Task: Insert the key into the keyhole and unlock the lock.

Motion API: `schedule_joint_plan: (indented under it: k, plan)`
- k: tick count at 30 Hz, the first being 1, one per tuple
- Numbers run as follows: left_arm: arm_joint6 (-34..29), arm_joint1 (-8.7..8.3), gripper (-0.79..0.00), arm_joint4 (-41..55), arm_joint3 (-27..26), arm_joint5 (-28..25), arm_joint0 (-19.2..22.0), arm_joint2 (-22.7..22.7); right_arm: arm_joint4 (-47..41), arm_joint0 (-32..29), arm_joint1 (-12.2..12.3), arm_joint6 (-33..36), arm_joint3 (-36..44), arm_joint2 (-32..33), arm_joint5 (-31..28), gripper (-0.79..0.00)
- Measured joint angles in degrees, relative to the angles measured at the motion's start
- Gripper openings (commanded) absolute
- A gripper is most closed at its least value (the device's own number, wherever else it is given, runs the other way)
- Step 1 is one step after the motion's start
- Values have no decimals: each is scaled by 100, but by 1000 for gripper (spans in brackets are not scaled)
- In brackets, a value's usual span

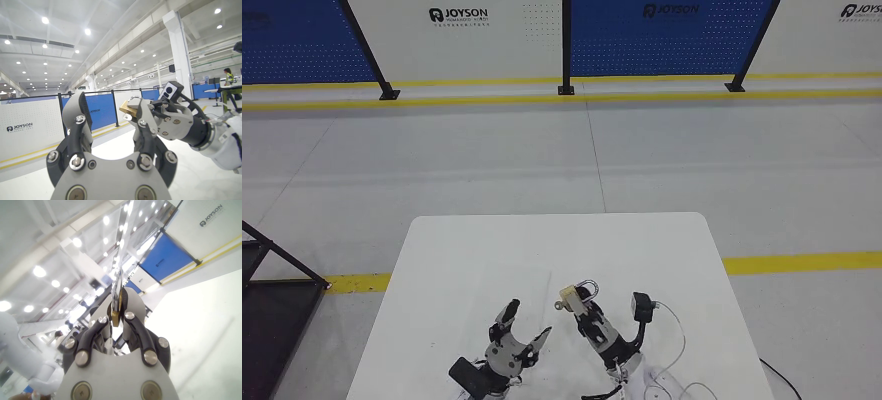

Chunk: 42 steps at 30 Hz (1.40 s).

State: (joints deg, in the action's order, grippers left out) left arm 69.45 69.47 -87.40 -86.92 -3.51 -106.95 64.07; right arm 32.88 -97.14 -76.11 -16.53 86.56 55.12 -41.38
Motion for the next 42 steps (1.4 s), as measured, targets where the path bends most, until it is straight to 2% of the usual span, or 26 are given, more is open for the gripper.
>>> schedule_joint_plan:
  k: [9, 12, 16, 17, 18, 19, 20, 26, 32, 37, 42]
  plan:
    - [-25, -317, 0, 711, -520, -920, -1203, 1545, 349, 912, -306, 1172, -844, -1026, 1733, -785]
    - [-52, -366, 0, 895, -512, -1073, -1442, 1913, 544, 1224, -455, 1470, -1215, -1433, 2270, -785]
    - [-153, -390, 0, 1131, -478, -1203, -1568, 2169, 798, 1532, -640, 1650, -1627, -1872, 2805, -782]
    - [-184, -391, 0, 1166, -472, -1229, -1575, 2188, 806, 1586, -678, 1651, -1701, -1938, 2879, -566]
    - [-224, -391, 0, 1193, -467, -1258, -1577, 2197, 821, 1653, -724, 1639, -1792, -2008, 2971, -394]
    - [-237, -391, 0, 1198, -466, -1265, -1577, 2198, 834, 1693, -754, 1618, -1848, -2050, 3029, -92]
    - [-239, -391, 0, 1198, -466, -1267, -1576, 2197, 844, 1721, -779, 1590, -1890, -2085, 3066, 0]
    - [-235, -391, 0, 1195, -467, -1264, -1575, 2195, 1185, 1761, -815, 1548, -1882, -2169, 3317, 0]
    - [-235, -391, 0, 1195, -467, -1264, -1575, 2195, 1764, 1564, -680, 1555, -1417, -2011, 3620, 0]
    - [-235, -391, 0, 1195, -467, -1264, -1575, 2195, 2365, 1118, -428, 1413, -622, -1605, 3759, 0]
    - [-235, -391, 0, 1195, -467, -1264, -1575, 2195, 3033, 218, -34, 1096, 642, -858, 3388, 0]
